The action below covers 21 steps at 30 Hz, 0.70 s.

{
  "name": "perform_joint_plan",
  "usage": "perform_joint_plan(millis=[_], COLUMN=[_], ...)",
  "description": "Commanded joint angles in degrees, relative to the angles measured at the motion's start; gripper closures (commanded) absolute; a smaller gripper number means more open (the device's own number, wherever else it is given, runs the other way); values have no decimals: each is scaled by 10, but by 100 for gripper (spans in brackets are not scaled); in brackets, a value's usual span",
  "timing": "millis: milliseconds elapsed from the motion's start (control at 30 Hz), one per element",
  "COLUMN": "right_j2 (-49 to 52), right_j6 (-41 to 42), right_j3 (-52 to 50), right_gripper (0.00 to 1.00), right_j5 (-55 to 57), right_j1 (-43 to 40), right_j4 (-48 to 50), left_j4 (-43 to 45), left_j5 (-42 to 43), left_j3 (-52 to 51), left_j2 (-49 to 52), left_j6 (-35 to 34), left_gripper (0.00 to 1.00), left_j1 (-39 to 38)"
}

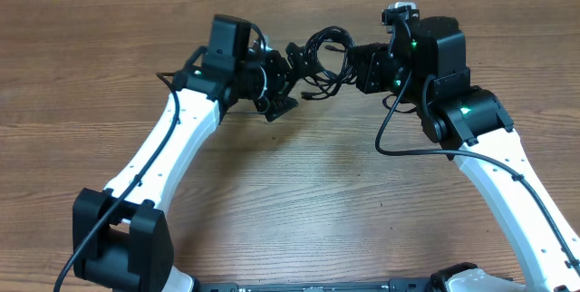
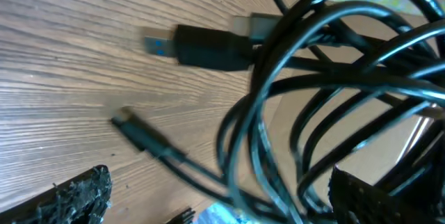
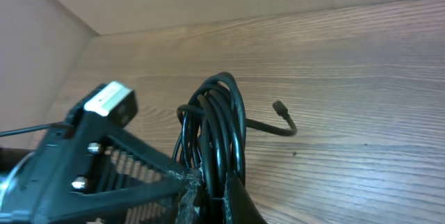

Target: Untangle cables

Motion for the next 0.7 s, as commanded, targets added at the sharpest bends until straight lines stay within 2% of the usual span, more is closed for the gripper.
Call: perform_joint_plan(millis=[0,100,133,200,267,433,567,667], right_j2=[-13,-13,-13,-13,-13,-13,-13,-13], right_j6=[-4,-4,-4,-4,-4,-4,-4,-4], right_j3=[19,19,19,19,19,19,19,19], right_gripper=[96,96,96,96,96,96,96,96], right_j5=[-25,-38,-42,-43,-43,-44,-46,-46], right_j1=[1,2,2,2,2,2,2,2], right_j4=[6,5,5,3,1,1,1,-1], left_j4=[21,41,43,42,42,42,42,42], left_j5=[-18,-19,-22,-30,-33,-47,-61,-74], left_j3=[7,7,7,7,7,7,7,7], left_j2=[3,3,3,3,3,3,3,3], left_j6=[-31,-31,-32,-39,-40,-39,-39,-30], left_gripper=[0,1,4,16,36,75,95,96], left_j1=[-15,-21,-22,-23,-23,-23,-23,-23])
